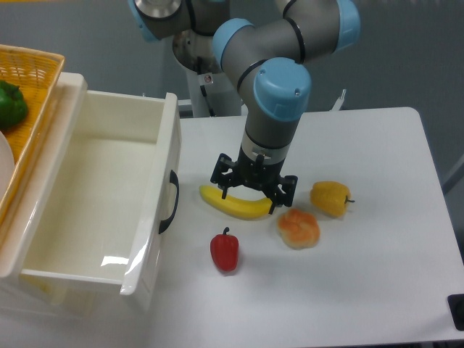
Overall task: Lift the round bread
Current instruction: 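Lower the open gripper over the round bread bun beside the banana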
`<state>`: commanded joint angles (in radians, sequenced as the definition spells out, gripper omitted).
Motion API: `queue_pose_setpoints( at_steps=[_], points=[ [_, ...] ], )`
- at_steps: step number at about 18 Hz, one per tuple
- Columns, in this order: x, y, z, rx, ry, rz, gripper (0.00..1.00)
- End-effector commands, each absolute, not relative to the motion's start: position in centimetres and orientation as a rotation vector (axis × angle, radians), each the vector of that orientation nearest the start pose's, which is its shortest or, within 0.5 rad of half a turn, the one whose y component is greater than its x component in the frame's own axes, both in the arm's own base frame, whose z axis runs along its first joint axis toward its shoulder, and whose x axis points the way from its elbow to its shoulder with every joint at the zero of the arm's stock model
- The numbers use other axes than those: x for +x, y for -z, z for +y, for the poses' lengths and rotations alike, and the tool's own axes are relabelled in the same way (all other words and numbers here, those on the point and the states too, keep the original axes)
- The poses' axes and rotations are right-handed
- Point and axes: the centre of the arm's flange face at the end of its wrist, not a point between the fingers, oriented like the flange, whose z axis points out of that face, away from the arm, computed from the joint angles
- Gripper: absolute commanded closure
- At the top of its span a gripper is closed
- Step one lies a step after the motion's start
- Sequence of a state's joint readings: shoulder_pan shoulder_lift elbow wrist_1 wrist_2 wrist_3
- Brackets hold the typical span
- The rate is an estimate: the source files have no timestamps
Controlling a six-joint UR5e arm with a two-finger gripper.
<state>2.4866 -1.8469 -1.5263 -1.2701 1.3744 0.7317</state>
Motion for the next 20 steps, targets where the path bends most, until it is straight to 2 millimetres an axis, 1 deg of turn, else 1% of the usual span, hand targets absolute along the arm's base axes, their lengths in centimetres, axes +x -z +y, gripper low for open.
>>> queue_pose_setpoints(
  at_steps=[5, 9, 11, 14, 18, 20],
  points=[
    [-38.7, -39.0, 48.9, -2.934, 0.129, -0.263, 0.00],
    [-38.4, -38.1, 49.1, -2.944, 0.144, -0.278, 0.00],
    [-38.2, -37.2, 49.0, -2.952, 0.157, -0.280, 0.00],
    [-38.4, -36.5, 49.0, -2.929, 0.133, -0.330, 0.00],
    [-38.5, -35.4, 49.3, -2.939, 0.139, -0.331, 0.00],
    [-38.8, -34.2, 49.5, -2.962, 0.142, -0.330, 0.00]
  ],
)
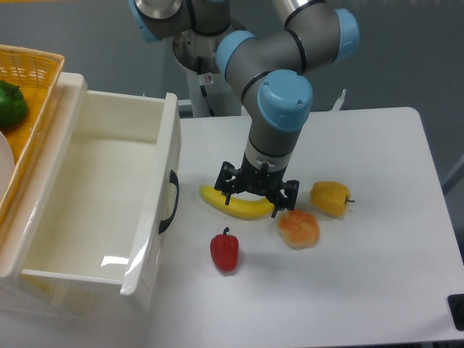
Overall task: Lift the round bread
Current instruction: 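Lower the open gripper over the round bread bun beside the banana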
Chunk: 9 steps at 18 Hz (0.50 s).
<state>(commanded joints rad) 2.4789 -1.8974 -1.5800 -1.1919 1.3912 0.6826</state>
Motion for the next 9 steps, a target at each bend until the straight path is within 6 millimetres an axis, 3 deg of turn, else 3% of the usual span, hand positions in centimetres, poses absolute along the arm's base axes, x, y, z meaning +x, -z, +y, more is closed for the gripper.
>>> queue_pose_setpoints(
  at_steps=[3, 6, 9],
  points=[
    [-39.4, -32.0, 49.6, -3.010, 0.146, -0.335, 0.00],
    [-39.8, -31.4, 49.6, -3.015, 0.153, -0.341, 0.00],
    [-40.4, -29.4, 49.6, -3.044, 0.173, -0.352, 0.00]
  ],
)
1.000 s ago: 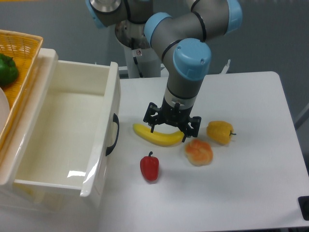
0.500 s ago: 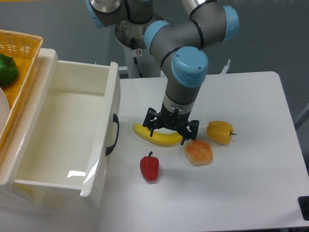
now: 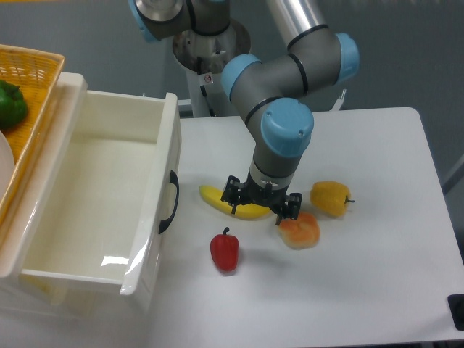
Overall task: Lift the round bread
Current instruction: 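Lower the open gripper over the round bread bun beside the banana, then close the gripper on the round bread bun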
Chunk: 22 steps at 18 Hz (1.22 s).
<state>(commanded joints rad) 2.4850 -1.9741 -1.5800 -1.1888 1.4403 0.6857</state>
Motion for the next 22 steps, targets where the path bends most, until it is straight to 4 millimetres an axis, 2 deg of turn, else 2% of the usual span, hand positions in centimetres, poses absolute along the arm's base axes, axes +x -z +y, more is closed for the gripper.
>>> queue_pose_setpoints(
  at_steps=[3, 9, 16, 22],
  points=[
    [-41.2, -27.5, 49.3, -3.092, 0.165, -0.362, 0.00],
    [-43.0, -25.6, 48.2, -3.138, 0.140, -0.368, 0.00],
    [-46.4, -22.7, 46.5, -3.134, 0.132, -0.369, 0.00],
    [-47.9, -21.6, 46.1, -3.134, 0.123, -0.335, 0.00]
  ],
)
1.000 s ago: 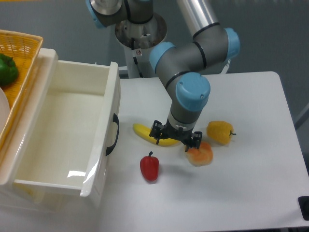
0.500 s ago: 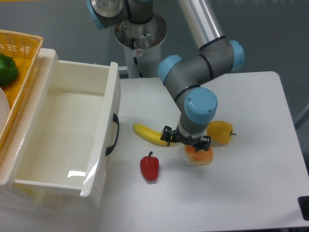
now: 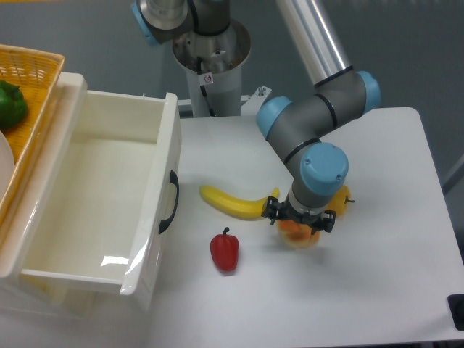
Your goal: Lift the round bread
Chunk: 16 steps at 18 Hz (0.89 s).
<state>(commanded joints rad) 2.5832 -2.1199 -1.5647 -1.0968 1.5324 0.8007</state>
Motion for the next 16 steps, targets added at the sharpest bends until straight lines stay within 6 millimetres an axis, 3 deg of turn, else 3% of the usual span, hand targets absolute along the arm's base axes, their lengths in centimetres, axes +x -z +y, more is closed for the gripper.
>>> queue_pose_setpoints(
  at_steps=[16],
  points=[
    [-48.3, -19.3, 46.0, -3.143, 0.141, -0.341, 0.00]
  ],
)
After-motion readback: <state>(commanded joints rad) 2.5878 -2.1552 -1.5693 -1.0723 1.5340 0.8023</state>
